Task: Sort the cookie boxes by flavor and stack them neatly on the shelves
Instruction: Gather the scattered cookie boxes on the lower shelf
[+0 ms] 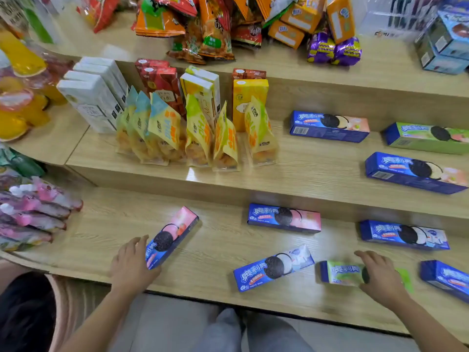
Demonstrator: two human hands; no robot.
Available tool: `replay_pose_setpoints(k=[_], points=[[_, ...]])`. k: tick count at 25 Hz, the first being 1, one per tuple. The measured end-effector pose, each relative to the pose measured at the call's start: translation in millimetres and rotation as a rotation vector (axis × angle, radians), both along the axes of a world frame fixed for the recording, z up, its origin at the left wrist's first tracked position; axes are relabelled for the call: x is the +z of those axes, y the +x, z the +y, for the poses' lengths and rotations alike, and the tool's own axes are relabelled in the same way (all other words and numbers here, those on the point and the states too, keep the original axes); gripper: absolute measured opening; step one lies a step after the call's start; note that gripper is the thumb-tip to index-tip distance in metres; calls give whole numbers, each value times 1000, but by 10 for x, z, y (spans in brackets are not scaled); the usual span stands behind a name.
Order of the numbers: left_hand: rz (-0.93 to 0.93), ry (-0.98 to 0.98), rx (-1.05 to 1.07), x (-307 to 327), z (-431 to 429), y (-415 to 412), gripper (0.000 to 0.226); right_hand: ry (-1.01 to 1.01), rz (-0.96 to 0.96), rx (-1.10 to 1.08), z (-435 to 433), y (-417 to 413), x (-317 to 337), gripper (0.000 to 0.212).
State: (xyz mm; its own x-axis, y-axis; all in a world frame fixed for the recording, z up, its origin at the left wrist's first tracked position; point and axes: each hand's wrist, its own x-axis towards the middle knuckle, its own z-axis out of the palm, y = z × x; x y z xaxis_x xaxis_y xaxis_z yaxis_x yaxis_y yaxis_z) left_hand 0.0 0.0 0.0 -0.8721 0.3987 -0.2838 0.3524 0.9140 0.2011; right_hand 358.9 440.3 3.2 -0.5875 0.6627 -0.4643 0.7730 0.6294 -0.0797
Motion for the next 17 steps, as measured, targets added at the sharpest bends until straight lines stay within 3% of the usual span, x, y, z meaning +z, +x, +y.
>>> replay_pose_setpoints(k=[4, 7, 17], points=[[-102, -5, 93, -101, 78, -19, 73, 38, -231, -54, 51, 50, -46, 80], [-89, 39, 111, -164, 42, -18, 59, 119, -174, -82, 30, 84, -206, 70], [-121, 154, 199, -152, 84, 2, 66, 135, -52, -111, -145, 118, -184, 61]])
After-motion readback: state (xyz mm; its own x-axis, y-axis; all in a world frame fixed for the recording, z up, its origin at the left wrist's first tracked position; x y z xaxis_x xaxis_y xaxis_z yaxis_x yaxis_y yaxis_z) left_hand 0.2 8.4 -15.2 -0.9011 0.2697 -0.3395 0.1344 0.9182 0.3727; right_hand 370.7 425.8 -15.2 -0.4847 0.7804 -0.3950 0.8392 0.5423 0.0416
